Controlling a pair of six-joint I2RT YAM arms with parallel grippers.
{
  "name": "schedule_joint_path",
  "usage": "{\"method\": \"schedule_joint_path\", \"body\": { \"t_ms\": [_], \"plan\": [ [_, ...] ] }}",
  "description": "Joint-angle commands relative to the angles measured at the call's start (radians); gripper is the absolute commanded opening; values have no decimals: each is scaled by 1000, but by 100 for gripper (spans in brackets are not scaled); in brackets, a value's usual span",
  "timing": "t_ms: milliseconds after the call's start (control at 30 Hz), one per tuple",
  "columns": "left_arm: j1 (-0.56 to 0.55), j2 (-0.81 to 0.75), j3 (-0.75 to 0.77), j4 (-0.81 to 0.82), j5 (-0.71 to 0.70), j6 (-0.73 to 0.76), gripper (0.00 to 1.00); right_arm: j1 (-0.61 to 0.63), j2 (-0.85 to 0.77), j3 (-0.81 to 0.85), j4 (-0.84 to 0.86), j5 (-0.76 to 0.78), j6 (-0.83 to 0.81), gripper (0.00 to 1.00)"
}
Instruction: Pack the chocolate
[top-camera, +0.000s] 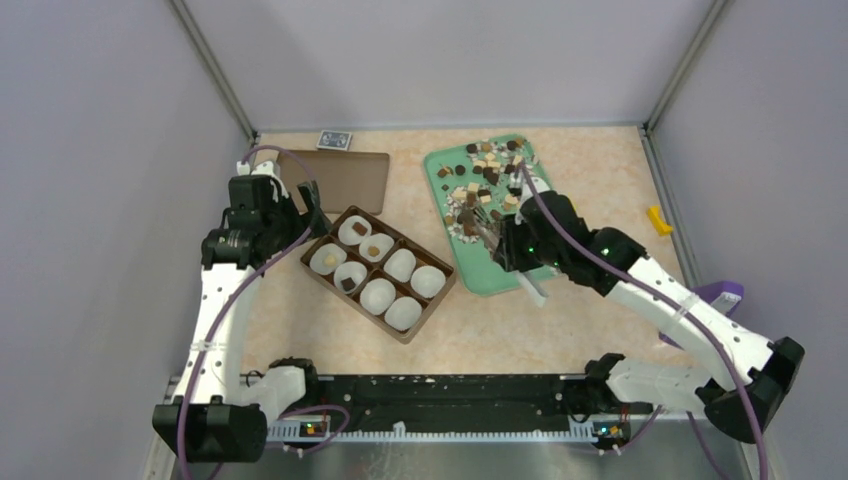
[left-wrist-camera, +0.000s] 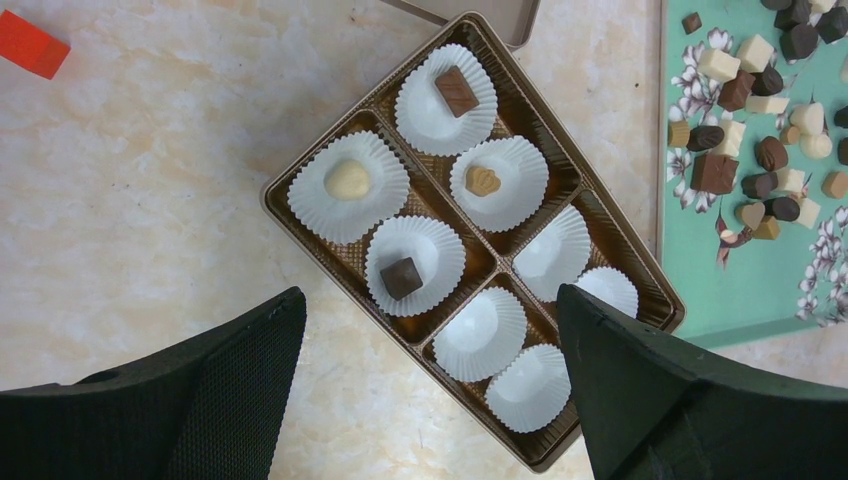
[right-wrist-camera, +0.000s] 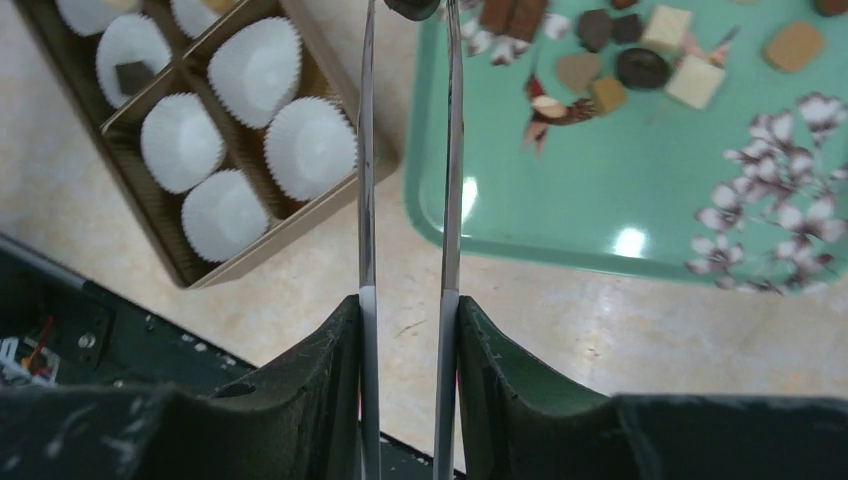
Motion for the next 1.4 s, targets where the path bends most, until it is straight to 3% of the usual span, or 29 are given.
{"method": "schedule_joint_path", "body": {
  "t_ms": [0, 267, 767, 1367],
  "plan": [
    [-3, -26, 14, 19, -12, -13, 99, 156, 84, 47, 112, -23, 18, 10],
    [-3, -24, 29, 1, -30, 8, 99, 400, 242, 59, 252, -78, -66, 15],
    [-3, -24, 4, 6, -27, 7, 99, 435, 351, 15, 360, -81, -72, 16],
    [-3, -20, -5, 10, -30, 16, 99, 437, 406, -7, 375, -95, -52, 25]
  ]
}}
